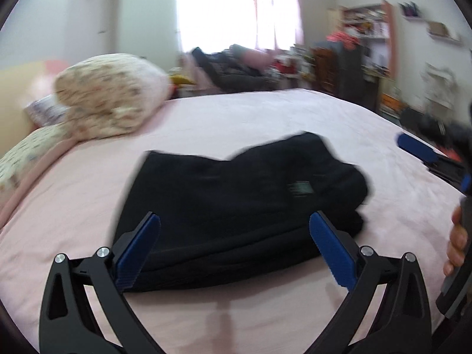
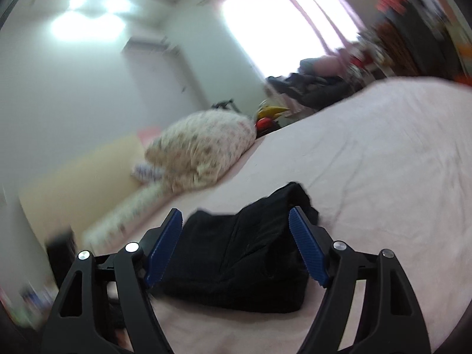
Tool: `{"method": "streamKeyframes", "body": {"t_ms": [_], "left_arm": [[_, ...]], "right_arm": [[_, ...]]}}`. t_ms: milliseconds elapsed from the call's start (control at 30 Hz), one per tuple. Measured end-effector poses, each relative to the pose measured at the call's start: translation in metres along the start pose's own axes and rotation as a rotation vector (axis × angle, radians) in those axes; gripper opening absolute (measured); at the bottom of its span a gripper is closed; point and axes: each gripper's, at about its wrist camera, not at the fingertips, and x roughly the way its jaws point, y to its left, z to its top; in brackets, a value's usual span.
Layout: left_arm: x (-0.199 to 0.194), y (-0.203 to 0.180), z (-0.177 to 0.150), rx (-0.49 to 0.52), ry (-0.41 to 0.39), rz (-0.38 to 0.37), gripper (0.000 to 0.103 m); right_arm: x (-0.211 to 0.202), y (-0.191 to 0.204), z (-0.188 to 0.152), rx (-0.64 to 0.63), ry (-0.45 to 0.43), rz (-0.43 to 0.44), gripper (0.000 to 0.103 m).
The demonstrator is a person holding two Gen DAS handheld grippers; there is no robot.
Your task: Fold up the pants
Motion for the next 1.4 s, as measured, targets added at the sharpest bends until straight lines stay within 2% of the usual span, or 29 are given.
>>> {"method": "streamKeyframes", "body": {"t_ms": [100, 267, 500, 733, 833, 1000, 1067, 1167, 1233, 1333, 1400], "left_arm": [[-0.004, 0.027, -0.007, -0.046, 0.005, 0.051, 0.101], [-0.003, 0.044, -0.013, -0.089, 0.028, 0.081, 0.101], [0.007, 0.051, -0.017, -0.111, 0.064, 0.090, 0.101], [0.030, 0.056, -0.025, -0.175, 0.183, 0.076, 0.101], [0.034, 0.055, -0.028, -0.178, 0.207, 0.077, 0.101], [0.040, 0.056, -0.034, -0.185, 0.245, 0.073, 0.101], [0.037, 0.057, -0.033, -0.197, 0.237, 0.069, 0.101], [0.021, 0.056, -0.025, -0.206, 0.169, 0.045, 0.101], [0.016, 0.053, -0.019, -0.195, 0.127, 0.040, 0.101], [0.027, 0.053, -0.017, -0.201, 0.172, 0.038, 0.101], [0.045, 0.054, -0.025, -0.223, 0.262, 0.027, 0.101]], "right_arm": [[0.027, 0.028, -0.015, -0.119, 0.084, -0.003, 0.071], [0.054, 0.037, -0.038, -0.133, 0.195, -0.024, 0.069], [0.059, 0.036, -0.044, -0.148, 0.224, -0.077, 0.069], [0.075, 0.030, -0.053, -0.155, 0.328, -0.140, 0.070], [0.079, 0.029, -0.057, -0.165, 0.358, -0.152, 0.070], [0.082, 0.028, -0.061, -0.167, 0.376, -0.157, 0.070], [0.079, 0.028, -0.060, -0.163, 0.362, -0.149, 0.070], [0.067, 0.027, -0.052, -0.136, 0.294, -0.119, 0.070], [0.064, 0.029, -0.048, -0.161, 0.265, -0.128, 0.070], [0.078, 0.025, -0.055, -0.162, 0.336, -0.163, 0.070], [0.087, 0.024, -0.062, -0.181, 0.390, -0.192, 0.070]]}}
